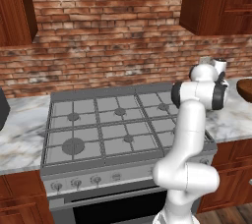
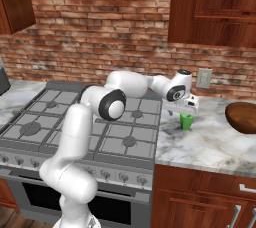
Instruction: Pick the cup and bowl from the counter and place them on the counter next to the sink.
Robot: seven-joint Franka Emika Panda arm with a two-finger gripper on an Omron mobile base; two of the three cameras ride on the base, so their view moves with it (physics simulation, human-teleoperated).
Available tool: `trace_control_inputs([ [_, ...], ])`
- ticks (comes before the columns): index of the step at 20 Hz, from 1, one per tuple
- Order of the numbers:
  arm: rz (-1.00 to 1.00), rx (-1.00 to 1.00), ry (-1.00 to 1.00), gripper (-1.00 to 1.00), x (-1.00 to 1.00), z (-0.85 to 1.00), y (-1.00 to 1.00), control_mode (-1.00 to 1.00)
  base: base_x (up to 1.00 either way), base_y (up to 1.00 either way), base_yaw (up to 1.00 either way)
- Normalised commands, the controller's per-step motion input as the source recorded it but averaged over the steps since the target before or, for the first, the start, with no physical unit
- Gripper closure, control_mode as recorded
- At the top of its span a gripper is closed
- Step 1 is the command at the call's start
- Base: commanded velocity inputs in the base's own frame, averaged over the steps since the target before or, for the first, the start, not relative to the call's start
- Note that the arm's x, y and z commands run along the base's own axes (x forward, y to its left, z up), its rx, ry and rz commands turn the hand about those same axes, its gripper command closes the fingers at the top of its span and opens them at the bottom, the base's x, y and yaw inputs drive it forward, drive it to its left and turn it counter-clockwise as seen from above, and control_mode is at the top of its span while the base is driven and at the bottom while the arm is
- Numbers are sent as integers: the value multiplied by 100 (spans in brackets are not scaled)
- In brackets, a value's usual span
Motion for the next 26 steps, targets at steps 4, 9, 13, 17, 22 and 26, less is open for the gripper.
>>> trace_control_inputs([
  [4,1,0,0,-100,0,-2,-16,-100,0,0,0],
  [9,0,0,0,-100,0,0,0,-100,0,0,0],
  [13,0,0,0,100,0,0,1,-100,0,0,0],
  [17,0,0,0,100,0,0,2,-100,0,0,0],
  [22,1,0,0,100,0,0,0,-100,0,0,0],
  [26,0,0,0,100,-4,0,0,-100,0,0,0],
])
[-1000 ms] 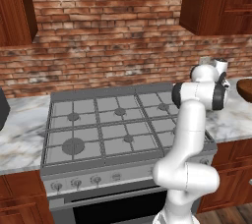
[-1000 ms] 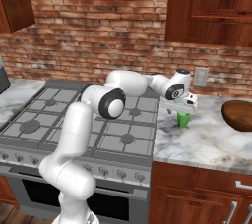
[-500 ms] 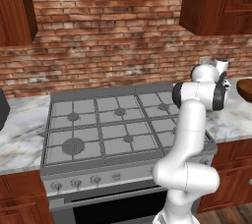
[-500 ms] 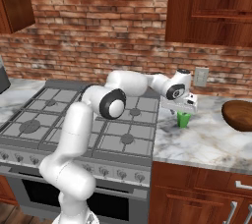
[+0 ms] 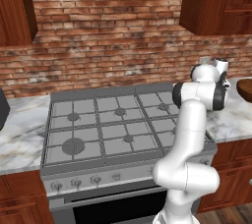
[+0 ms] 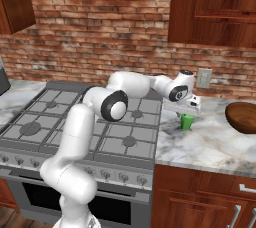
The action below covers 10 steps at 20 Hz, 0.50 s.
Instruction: Pick the cup and bowl from the counter and place them on the counter next to the sink.
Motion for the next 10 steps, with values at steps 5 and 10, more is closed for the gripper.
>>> trace_control_inputs([
  [5,0,0,-9,100,-28,3,27,-100,0,0,0],
  [10,0,0,-18,100,-50,57,19,-100,0,0,0],
])
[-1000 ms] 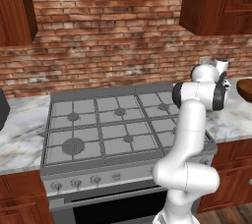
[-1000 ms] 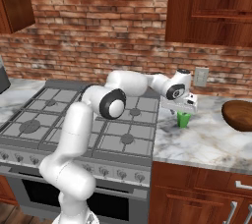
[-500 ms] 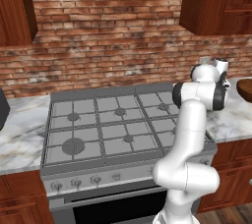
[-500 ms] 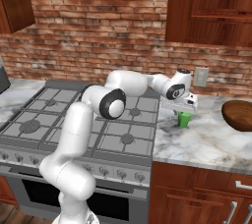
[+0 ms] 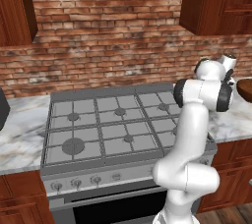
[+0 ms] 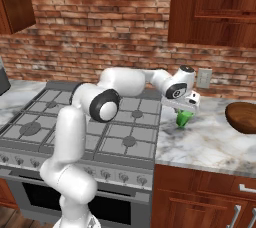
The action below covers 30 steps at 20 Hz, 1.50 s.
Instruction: Pick the cup and bowl from the counter and place them on the counter next to the sink.
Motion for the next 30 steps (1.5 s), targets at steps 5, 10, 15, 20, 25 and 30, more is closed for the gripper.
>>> trace_control_inputs([
  [5,0,0,-10,100,-28,62,28,-100,0,0,0],
  [10,0,0,-9,100,-43,37,38,-100,0,0,0],
  [15,0,-1,-8,100,-71,33,44,-100,0,0,0],
  [20,0,-8,-2,100,-65,68,46,-100,0,0,0],
  [25,0,-20,1,100,-55,61,63,-100,0,0,0],
  [30,0,-18,3,100,-61,30,77,-100,0,0,0],
])
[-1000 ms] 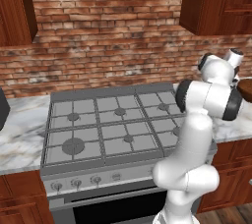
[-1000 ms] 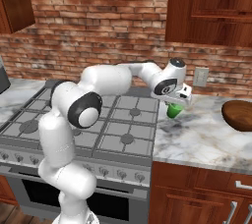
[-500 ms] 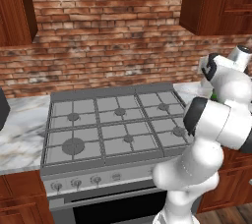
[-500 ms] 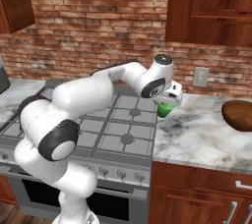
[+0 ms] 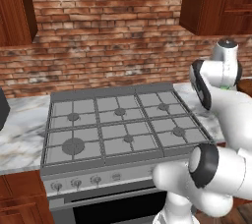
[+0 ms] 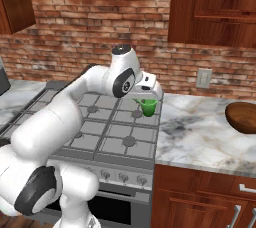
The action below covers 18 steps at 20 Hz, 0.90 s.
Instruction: Pick the cup and bowl from the counter and place them on the counter next to the sink.
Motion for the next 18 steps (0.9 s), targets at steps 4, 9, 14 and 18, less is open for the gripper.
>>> trace_control_inputs([
  [4,0,0,0,100,-39,0,72,-100,0,0,0],
  [9,0,3,-7,100,-18,7,65,-100,0,0,0],
  [14,0,3,-4,100,-17,37,57,-100,0,0,0],
  [18,0,0,8,100,-23,56,69,-100,0,0,0],
])
